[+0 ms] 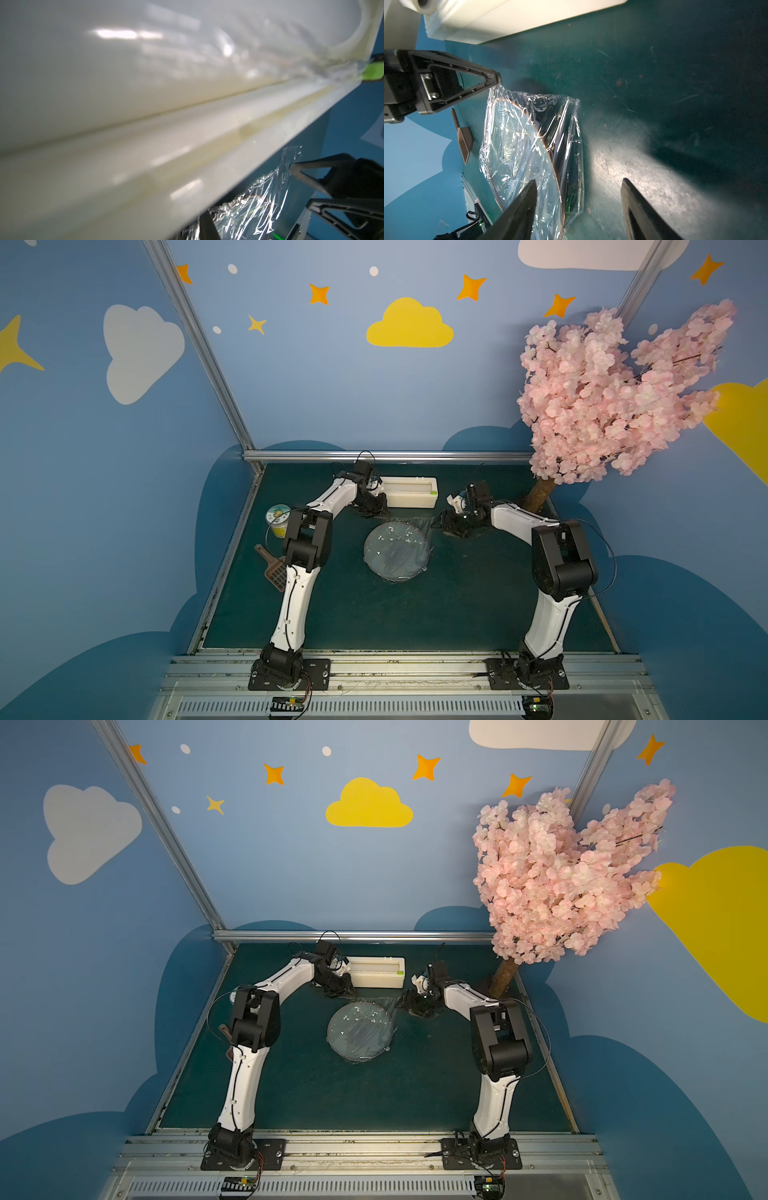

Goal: Wrap the plate with plastic wrap
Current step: Cover the plate with plastic wrap.

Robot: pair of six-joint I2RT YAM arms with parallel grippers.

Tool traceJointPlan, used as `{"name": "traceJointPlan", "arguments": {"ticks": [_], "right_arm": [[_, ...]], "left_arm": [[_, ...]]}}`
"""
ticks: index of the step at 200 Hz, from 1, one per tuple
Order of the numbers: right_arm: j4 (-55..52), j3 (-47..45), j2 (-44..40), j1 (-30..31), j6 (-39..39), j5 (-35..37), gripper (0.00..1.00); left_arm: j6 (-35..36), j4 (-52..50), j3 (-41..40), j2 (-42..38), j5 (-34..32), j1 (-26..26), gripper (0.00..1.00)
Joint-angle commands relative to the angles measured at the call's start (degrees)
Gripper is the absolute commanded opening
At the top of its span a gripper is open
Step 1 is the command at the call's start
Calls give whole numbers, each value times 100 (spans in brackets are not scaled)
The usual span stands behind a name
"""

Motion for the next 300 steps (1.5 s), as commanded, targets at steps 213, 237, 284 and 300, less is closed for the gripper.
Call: {"name": "traceJointPlan", "arguments": {"ticks": [213,237,284,300], "right_arm": [[-490,1299,352,641,-210,860,0],[-723,1611,485,712,-290,1072,0],[-737,1933,732,801,-324,1654,0],[-743,2019,808,822,-300,1893,0]], "left_arm": [[50,138,-1329,-1844,-1974,117,3],[62,266,-1531,-2007,-2543,171,3],[-91,323,-1324,-1557,-2981,179,3],[-176,267,-1196,-1379,-3128,157,3]]}}
